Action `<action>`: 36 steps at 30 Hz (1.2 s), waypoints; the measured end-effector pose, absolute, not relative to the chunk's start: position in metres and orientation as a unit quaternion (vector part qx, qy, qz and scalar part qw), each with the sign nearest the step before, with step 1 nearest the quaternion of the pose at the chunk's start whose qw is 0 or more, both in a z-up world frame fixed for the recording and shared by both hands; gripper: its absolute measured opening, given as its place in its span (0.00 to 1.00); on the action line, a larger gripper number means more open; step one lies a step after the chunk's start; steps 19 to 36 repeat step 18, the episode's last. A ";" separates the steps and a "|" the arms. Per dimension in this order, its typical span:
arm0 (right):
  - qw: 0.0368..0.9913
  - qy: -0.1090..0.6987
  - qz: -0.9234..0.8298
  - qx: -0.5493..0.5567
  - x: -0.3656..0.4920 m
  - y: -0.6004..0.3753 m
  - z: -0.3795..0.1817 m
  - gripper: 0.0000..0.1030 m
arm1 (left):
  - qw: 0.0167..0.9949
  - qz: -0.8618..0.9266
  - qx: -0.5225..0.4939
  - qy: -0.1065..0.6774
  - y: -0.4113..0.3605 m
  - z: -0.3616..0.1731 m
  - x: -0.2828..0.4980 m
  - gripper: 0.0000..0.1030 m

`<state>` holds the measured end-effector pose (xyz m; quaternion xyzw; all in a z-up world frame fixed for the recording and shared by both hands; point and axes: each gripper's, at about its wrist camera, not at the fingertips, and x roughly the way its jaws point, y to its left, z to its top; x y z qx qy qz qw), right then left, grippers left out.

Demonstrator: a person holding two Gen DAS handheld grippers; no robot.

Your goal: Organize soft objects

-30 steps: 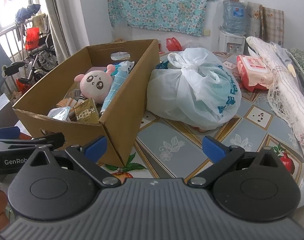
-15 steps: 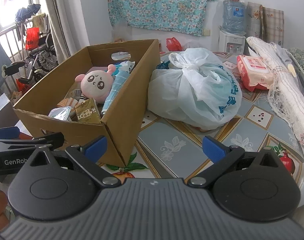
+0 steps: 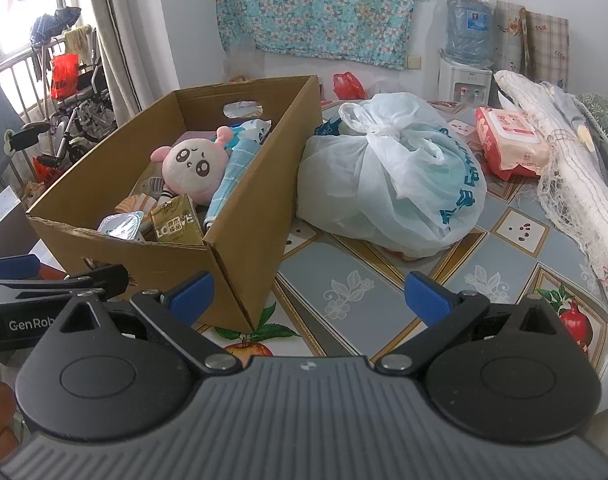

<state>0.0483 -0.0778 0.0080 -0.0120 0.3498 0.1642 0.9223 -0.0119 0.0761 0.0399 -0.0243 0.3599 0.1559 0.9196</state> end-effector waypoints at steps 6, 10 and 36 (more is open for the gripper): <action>0.921 0.353 0.165 -0.010 0.049 -0.078 0.007 0.99 | 0.919 0.157 -0.024 0.360 0.076 0.040 -0.012 1.00; 0.921 0.352 0.166 -0.011 0.050 -0.078 0.007 0.99 | 0.919 0.157 -0.024 0.360 0.076 0.040 -0.012 1.00; 0.921 0.353 0.167 -0.012 0.051 -0.077 0.008 0.99 | 0.919 0.158 -0.025 0.360 0.076 0.040 -0.012 1.00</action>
